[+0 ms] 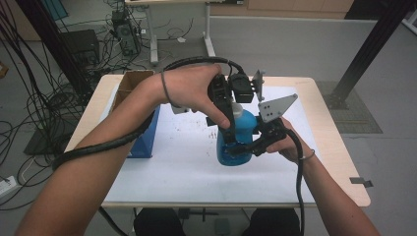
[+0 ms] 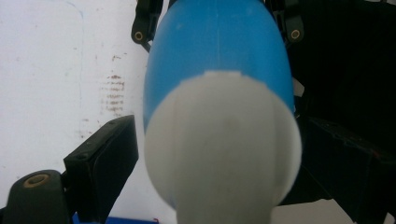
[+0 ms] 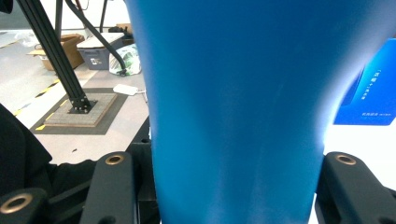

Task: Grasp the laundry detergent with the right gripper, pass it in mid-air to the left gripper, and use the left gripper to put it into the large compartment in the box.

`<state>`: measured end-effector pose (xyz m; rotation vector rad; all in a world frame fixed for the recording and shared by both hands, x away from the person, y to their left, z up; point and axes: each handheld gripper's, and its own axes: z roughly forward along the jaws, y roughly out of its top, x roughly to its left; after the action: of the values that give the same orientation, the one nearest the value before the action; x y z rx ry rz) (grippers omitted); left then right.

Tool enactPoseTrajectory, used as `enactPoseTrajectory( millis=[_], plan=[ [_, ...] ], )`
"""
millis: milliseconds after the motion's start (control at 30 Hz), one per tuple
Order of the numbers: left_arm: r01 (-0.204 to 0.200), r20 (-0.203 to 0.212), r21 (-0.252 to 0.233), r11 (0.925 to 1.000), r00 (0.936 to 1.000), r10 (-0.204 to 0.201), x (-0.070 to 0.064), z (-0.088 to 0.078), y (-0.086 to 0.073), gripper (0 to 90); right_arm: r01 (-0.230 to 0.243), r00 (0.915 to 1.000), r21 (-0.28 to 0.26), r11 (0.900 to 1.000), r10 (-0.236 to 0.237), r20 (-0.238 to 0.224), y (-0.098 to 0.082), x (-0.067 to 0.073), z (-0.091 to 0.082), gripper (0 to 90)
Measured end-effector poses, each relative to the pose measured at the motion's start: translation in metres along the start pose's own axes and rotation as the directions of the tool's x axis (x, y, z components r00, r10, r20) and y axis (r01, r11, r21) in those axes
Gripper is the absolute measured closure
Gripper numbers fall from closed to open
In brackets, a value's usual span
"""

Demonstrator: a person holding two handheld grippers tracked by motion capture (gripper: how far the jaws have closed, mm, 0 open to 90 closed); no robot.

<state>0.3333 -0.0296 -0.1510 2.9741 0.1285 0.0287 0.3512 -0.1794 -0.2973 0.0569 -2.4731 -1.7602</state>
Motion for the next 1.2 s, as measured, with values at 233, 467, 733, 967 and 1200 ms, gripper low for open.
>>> enactPoseTrajectory(
  millis=[233,467,733,967,1200],
  plan=[
    [-0.009,0.009,-0.022,0.9997,0.9999,0.009,-0.001,0.0025,0.0035,11.8,0.006,1.0,0.001,1.0,-0.006,-0.005,0.0014,0.0002,0.0022,44.6],
    [-0.018,0.007,-0.029,0.9994,0.9998,0.019,-0.0014,0.0024,0.007,11.8,0.008,0.9999,0.002,1.0,-0.008,-0.009,0.0024,0.0002,0.0034,44.6],
    [-0.023,0.006,-0.029,0.9993,0.9997,0.023,-0.0026,0.0027,0.0091,11.9,0.008,0.9999,0.0,1.0,-0.008,-0.01,0.003,0.0009,0.0028,44.6],
    [-0.02,0.003,-0.026,0.9995,0.9998,0.02,-0.0023,0.0021,0.0093,11.8,0.015,0.9999,-0.002,1.0,-0.015,-0.006,0.0029,0.0007,0.0003,44.7],
    [-0.018,0.003,-0.028,0.9994,0.9998,0.019,-0.0027,0.0032,0.0088,11.8,0.013,0.9999,0.002,1.0,-0.013,-0.007,0.0027,0.0012,0.0007,44.6]
  ],
)
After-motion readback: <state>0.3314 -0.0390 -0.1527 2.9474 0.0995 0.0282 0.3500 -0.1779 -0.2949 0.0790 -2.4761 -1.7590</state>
